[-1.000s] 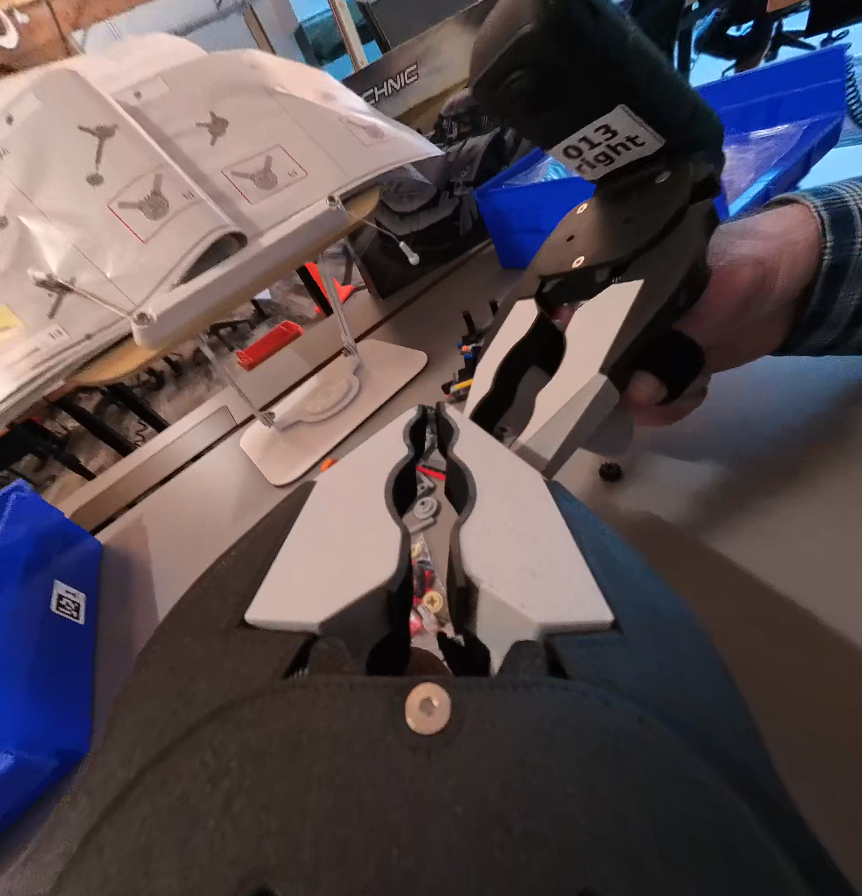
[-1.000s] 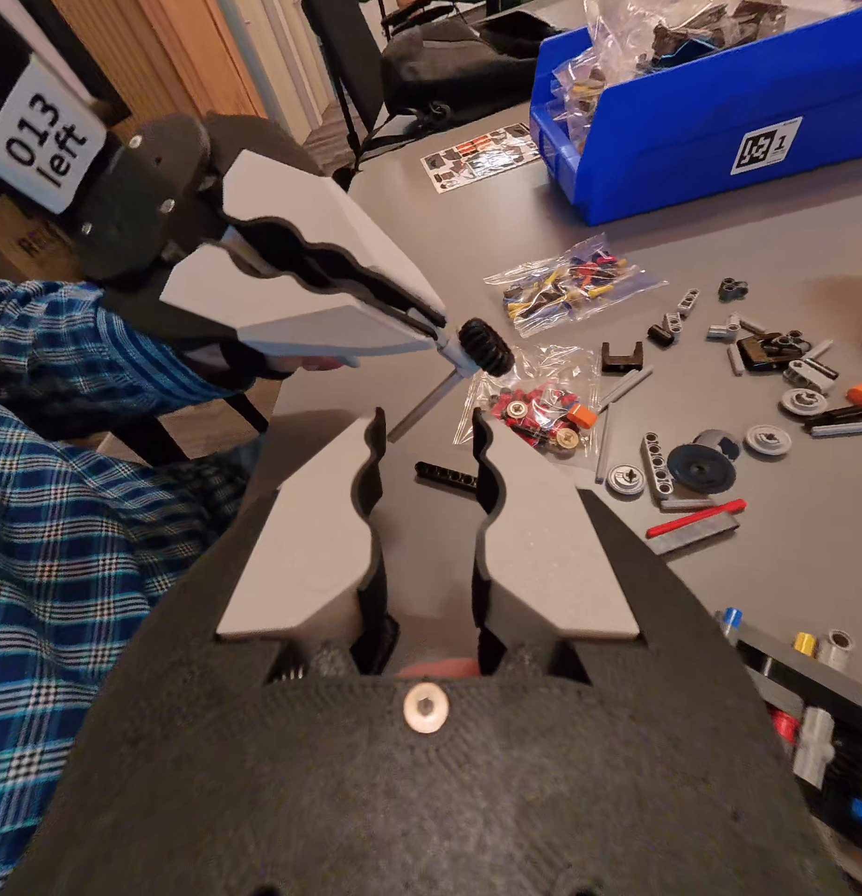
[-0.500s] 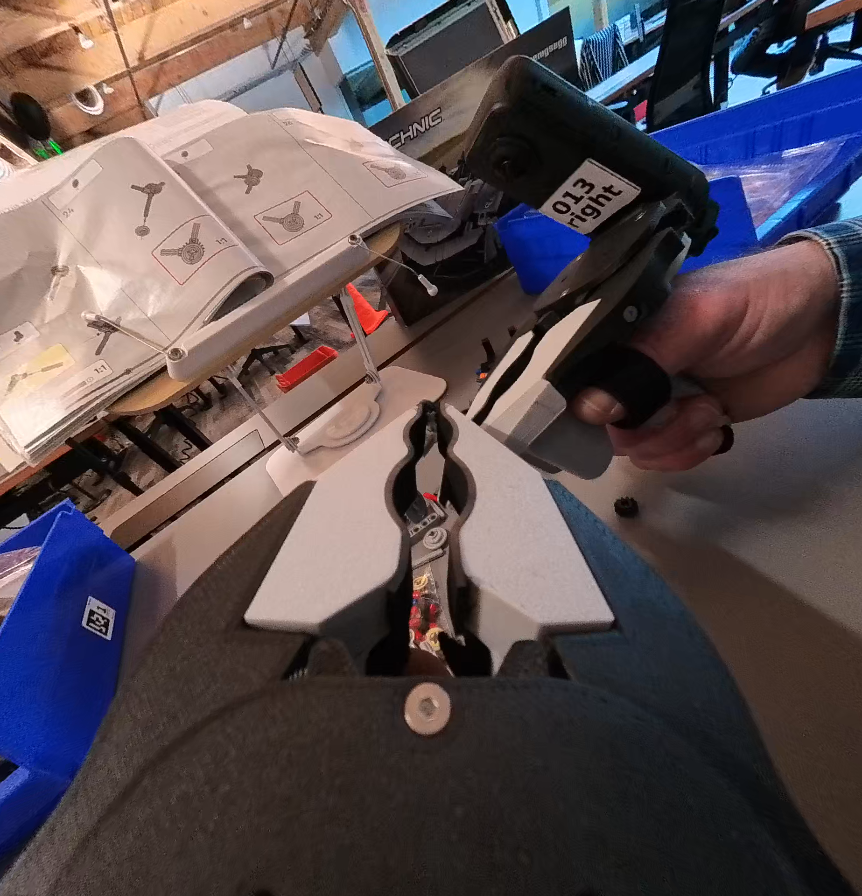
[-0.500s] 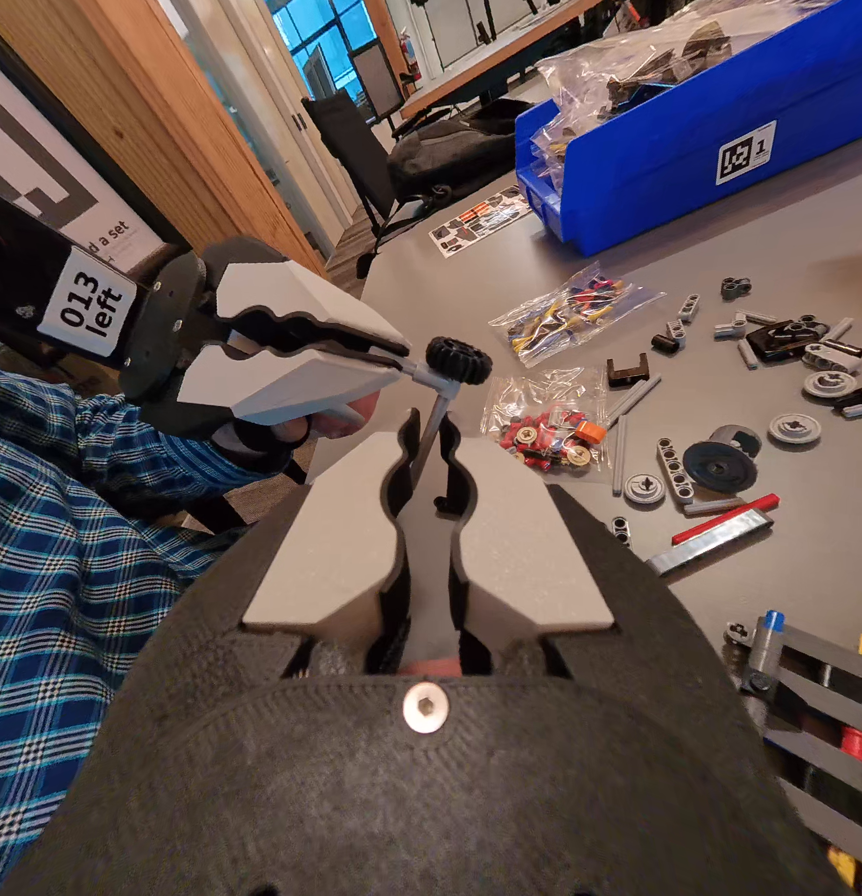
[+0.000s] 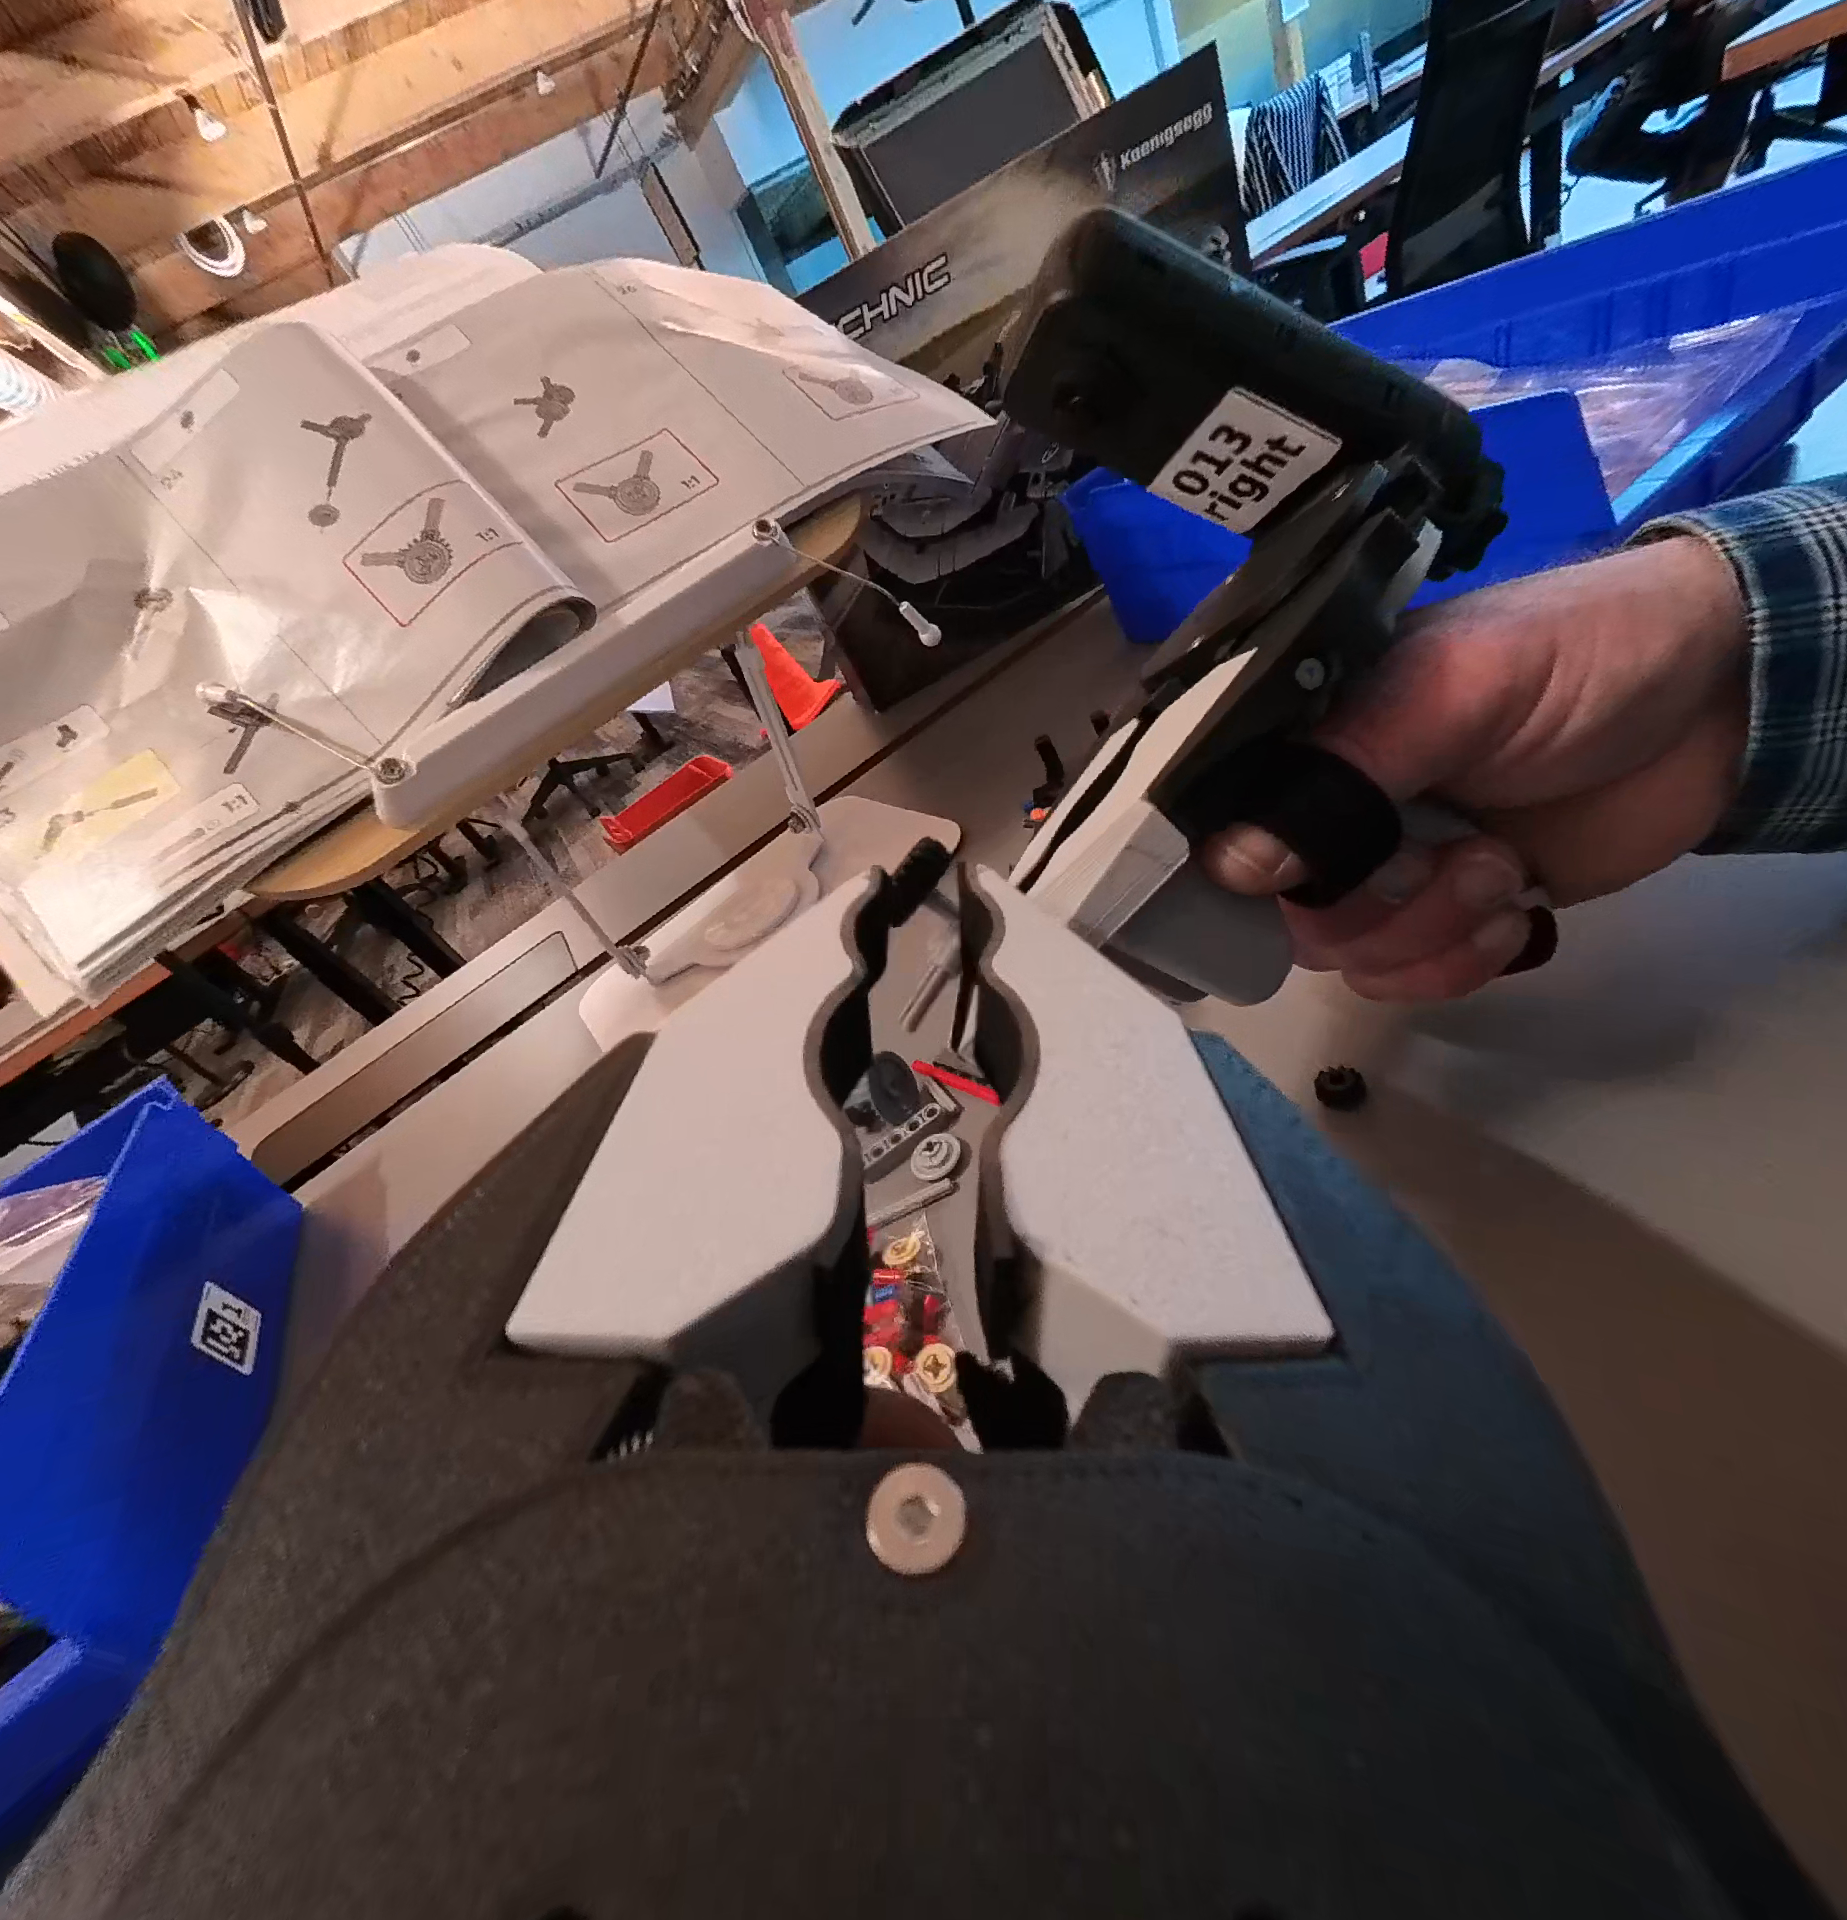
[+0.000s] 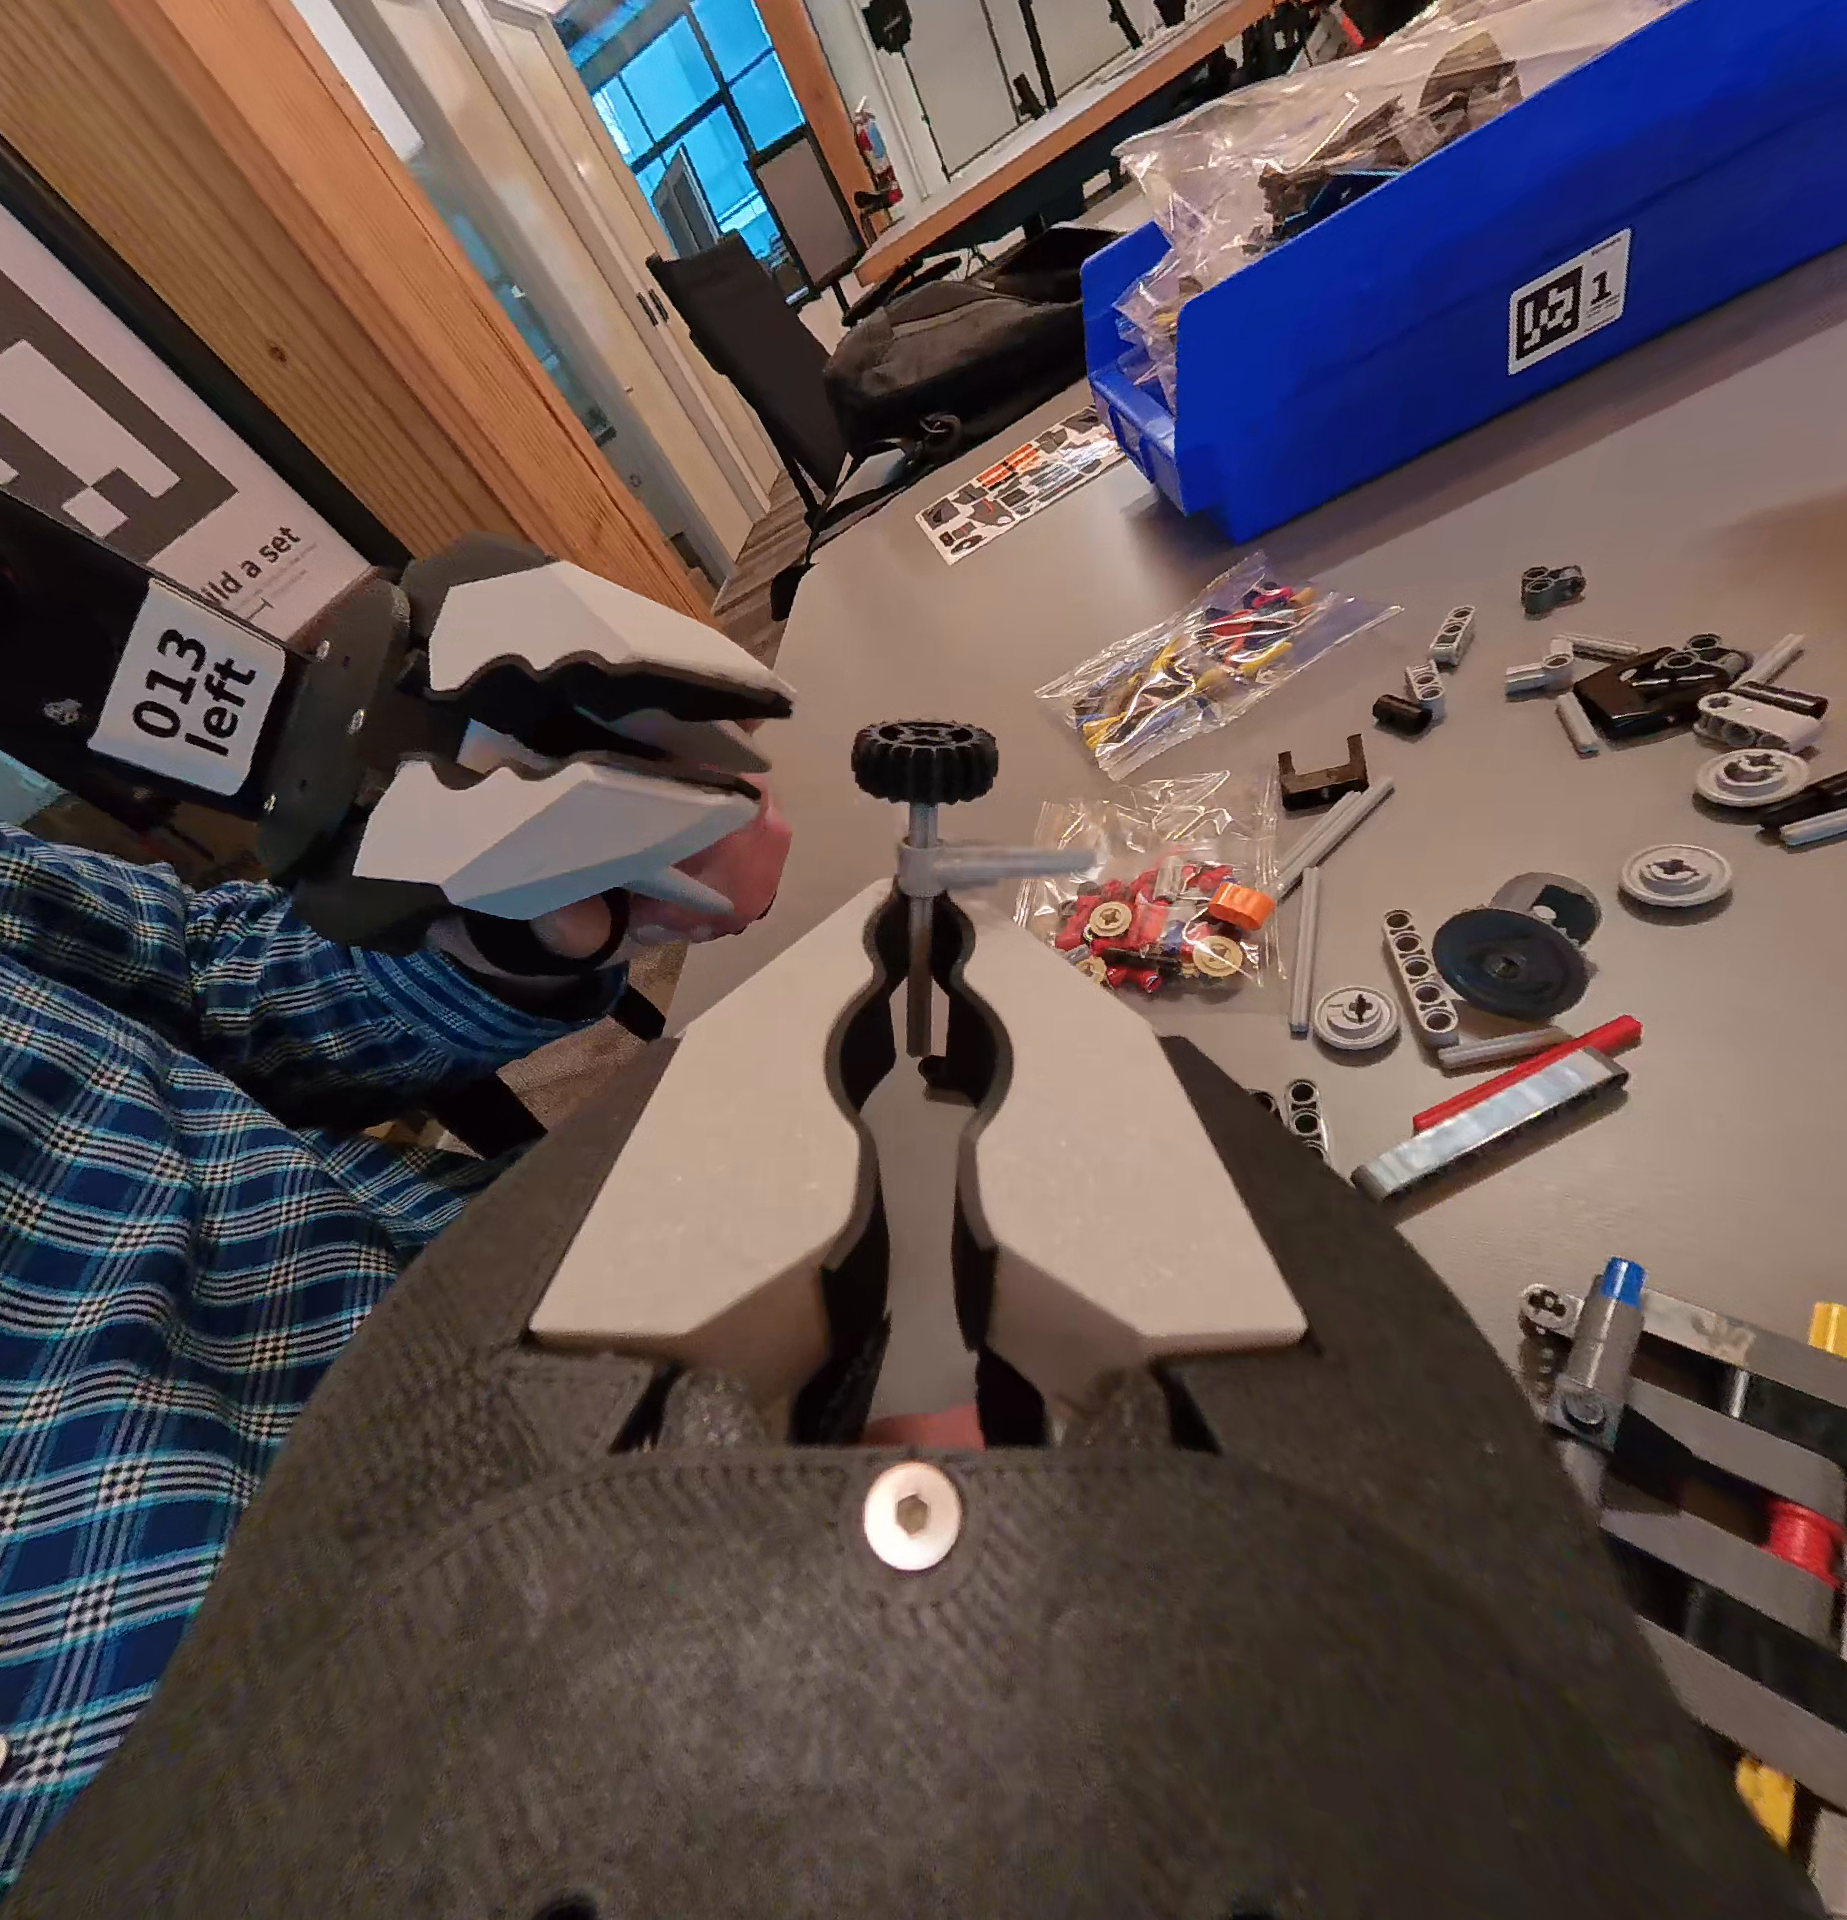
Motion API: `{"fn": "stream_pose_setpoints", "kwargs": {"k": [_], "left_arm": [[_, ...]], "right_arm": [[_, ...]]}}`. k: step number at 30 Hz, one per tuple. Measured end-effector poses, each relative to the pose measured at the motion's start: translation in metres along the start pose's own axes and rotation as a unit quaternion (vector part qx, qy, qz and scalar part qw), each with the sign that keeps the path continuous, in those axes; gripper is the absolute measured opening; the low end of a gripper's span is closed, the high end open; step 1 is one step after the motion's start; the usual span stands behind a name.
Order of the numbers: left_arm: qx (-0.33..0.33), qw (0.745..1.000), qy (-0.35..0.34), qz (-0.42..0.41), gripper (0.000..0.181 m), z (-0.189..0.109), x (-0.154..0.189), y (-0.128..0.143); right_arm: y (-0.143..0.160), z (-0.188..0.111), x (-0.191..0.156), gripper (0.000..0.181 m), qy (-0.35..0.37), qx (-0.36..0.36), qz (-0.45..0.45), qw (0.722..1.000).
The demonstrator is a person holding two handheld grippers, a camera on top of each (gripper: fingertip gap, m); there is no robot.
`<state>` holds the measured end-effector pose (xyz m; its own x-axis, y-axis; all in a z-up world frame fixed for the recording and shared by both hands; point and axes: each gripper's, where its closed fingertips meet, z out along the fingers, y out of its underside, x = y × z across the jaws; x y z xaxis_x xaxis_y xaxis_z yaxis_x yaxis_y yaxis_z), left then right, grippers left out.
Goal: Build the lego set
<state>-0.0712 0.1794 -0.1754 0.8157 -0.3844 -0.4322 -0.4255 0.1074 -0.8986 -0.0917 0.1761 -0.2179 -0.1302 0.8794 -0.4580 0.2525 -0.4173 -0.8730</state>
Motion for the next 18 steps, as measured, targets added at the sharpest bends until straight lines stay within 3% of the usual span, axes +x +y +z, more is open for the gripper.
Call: {"fn": "stream_pose_setpoints", "kwargs": {"k": [9,18], "left_arm": [[-0.011,1.000,0.017,0.024,0.025,-0.006,-0.011,0.003],[-0.062,0.989,0.134,-0.017,0.044,0.003,-0.002,0.027]], "right_arm": [[0.002,-0.004,0.003,0.000,0.001,-0.004,-0.009,1.000],[0.001,-0.009,0.001,0.000,-0.005,-0.004,-0.034,0.999]]}}
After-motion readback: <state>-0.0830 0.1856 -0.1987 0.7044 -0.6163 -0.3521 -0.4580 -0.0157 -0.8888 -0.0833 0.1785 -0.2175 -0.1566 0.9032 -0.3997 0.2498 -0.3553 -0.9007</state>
